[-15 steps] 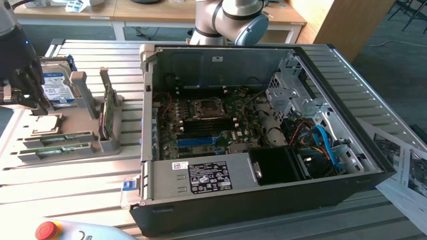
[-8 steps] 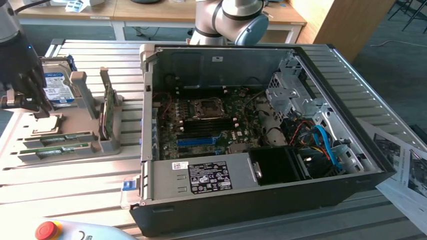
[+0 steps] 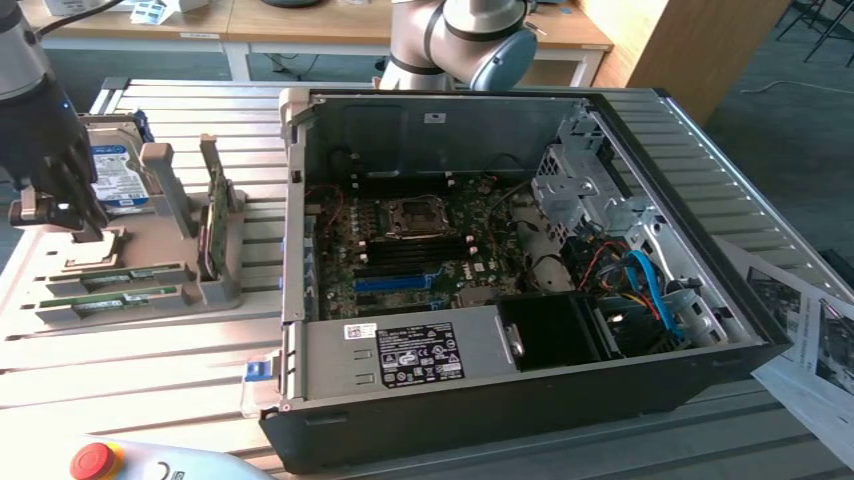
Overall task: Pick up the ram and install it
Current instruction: 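Pick up the ram and move it above insertion slot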
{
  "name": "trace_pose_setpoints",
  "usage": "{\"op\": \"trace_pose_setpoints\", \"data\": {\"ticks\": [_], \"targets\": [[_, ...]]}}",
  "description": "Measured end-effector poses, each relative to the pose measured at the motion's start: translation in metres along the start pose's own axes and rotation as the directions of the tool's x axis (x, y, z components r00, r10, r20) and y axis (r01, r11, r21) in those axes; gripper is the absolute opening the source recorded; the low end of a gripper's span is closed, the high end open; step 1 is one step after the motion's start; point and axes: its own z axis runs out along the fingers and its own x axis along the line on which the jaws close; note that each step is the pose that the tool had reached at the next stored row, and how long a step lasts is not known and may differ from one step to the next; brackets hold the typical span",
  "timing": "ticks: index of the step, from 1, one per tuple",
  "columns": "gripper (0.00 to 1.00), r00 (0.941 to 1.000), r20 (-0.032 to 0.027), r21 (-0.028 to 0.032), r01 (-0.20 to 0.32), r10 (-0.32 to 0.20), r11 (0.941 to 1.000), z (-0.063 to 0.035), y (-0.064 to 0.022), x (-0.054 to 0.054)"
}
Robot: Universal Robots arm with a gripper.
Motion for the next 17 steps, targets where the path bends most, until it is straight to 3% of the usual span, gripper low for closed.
{"op": "trace_pose_setpoints", "data": {"ticks": [17], "targets": [[0.25,1.0000,0.0000,-0.0001,0.000,0.000,1.0000,0.0213,-0.0007,0.000]]}}
